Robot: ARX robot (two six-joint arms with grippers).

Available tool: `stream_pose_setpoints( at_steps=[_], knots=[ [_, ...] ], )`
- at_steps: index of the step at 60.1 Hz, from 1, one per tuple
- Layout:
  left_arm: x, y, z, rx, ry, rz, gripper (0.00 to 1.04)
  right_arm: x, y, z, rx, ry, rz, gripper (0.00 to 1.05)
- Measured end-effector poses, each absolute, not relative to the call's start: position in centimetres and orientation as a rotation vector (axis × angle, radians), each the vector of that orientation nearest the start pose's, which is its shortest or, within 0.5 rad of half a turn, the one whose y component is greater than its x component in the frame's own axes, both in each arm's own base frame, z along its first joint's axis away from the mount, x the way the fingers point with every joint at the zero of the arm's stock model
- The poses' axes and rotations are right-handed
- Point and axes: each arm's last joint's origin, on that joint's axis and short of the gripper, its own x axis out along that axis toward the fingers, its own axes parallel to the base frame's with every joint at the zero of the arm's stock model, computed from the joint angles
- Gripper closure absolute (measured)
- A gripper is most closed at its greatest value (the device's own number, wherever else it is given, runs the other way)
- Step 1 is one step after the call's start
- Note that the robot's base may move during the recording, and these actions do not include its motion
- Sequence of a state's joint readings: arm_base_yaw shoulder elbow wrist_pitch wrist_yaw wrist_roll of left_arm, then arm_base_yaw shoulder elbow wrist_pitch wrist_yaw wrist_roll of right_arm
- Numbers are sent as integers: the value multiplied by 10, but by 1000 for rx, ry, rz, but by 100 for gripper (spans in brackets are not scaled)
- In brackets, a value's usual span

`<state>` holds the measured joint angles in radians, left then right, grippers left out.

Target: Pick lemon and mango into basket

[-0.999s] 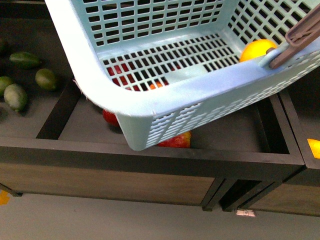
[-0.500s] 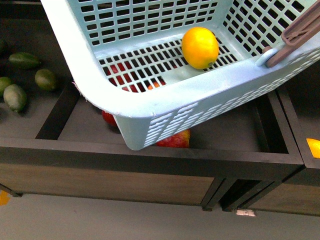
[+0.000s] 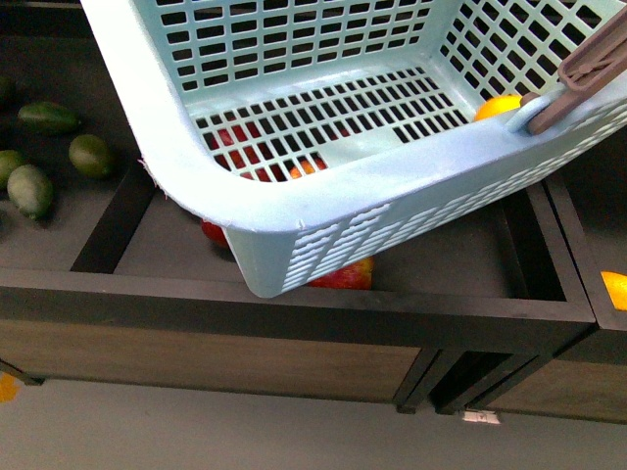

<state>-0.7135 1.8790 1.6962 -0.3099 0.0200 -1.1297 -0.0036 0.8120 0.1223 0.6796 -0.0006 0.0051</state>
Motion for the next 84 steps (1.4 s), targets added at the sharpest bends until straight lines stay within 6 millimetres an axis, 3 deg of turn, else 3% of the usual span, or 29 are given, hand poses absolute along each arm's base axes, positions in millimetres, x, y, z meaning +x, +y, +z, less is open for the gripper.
stream_pose_setpoints(
  at_steps=[7, 42, 84],
  knots=[
    [330, -286, 324, -883, 808, -362, 100, 155, -1, 181, 4, 11, -3, 100],
    [330, -287, 324, -883, 808, -363, 100, 154, -1, 180, 4, 5, -5, 8],
    [330, -286, 324, -882, 804, -356, 100, 153, -1, 180, 4, 6, -5, 9]
  ],
)
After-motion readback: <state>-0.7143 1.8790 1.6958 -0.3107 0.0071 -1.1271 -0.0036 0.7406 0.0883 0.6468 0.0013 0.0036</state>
